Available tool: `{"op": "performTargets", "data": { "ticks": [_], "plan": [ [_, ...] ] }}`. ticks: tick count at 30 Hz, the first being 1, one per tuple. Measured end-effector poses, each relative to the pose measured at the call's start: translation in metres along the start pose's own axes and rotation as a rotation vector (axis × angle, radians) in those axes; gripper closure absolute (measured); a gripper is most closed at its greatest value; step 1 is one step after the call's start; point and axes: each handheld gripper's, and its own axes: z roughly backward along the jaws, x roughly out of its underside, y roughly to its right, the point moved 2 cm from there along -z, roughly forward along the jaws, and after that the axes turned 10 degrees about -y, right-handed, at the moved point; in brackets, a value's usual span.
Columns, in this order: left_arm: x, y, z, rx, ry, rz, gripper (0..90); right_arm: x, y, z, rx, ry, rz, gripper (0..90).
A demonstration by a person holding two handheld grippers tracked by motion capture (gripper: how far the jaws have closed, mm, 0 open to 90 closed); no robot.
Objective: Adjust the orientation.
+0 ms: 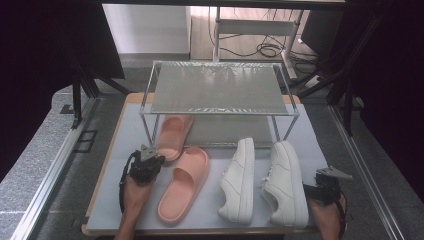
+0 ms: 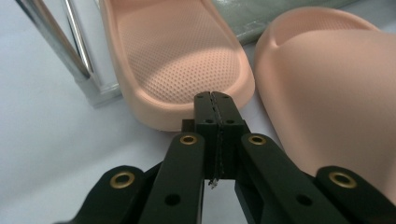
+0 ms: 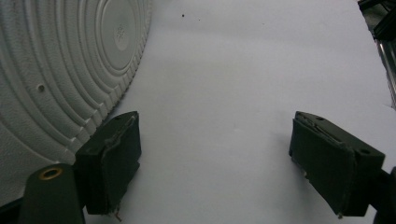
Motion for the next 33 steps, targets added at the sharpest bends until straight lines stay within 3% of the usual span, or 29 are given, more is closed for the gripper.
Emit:
{"op": "performTargets", "data": {
  "ticks": [11, 21, 33],
  "plan": [
    [-0.016, -0.001, -0.014, 0.017, -0.004, -0.010, 89.7, 0.000, 0.000, 0.000, 0.000, 0.000, 0.000, 17.0],
    [-0.029, -0.002, -0.027, 0.000, -0.008, -0.029, 89.7, 0.000, 0.000, 0.000, 0.000, 0.000, 0.000, 16.9],
    [-0.043, -0.008, -0.044, -0.028, -0.008, -0.021, 89.7, 0.000, 0.000, 0.000, -0.001, -0.001, -0.001, 17.0]
  ]
}}
